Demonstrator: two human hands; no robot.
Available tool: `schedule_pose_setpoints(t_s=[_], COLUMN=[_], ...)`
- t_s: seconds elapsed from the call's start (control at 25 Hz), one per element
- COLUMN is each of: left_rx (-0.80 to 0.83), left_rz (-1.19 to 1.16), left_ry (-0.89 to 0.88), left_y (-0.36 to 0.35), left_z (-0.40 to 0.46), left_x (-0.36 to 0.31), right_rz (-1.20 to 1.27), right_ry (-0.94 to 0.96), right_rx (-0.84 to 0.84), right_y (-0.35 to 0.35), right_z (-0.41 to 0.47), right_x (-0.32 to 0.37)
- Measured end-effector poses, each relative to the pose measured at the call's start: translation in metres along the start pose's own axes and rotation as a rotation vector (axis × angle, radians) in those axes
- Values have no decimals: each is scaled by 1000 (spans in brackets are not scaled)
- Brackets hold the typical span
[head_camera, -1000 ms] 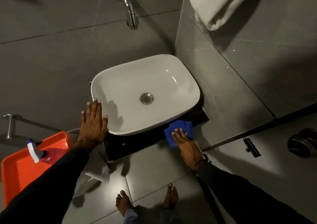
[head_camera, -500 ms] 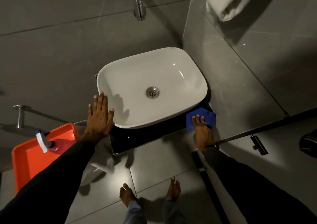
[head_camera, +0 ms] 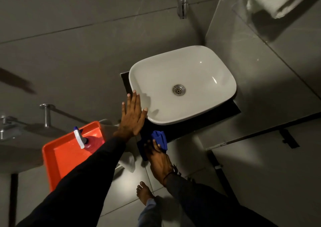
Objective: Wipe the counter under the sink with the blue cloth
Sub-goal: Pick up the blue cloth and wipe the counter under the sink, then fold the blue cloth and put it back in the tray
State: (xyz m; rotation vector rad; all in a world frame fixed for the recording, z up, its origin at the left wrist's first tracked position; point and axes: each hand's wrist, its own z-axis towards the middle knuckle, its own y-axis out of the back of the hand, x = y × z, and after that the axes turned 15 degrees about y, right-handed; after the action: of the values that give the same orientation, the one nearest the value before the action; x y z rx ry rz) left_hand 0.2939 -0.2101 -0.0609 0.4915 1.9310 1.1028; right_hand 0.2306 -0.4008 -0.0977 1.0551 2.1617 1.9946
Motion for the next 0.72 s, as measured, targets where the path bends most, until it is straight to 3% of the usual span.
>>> schedule_pose_setpoints(t_s=[0.08,0.24,0.32,0.44,0.52,0.64,0.72], left_rx=[36,395,510,468,396,369,370], left_rz=[-173,-761,-848,-903,-923,-974,-1000], left_ry=[157,611,673,705,768,855,862], left_y=[-8,-30,-38,-49,-51,-49,-44], left_z=[-18,-70,-89,-101,-105,-111,-116], left_x=[23,50,42,26,20,19,18], right_rz=[-52,26,72,203,302,391,533], right_ry=[21,18,1,-42,-154,-422,-660], right_rx=[55,16,-13,-48,-159,-439,-489], right_y=[-3,15,24,30,31,30,26], right_z=[7,3,-2,2,4,-1,-3], right_x=[11,-7,-18,-20,-18,-24,-29])
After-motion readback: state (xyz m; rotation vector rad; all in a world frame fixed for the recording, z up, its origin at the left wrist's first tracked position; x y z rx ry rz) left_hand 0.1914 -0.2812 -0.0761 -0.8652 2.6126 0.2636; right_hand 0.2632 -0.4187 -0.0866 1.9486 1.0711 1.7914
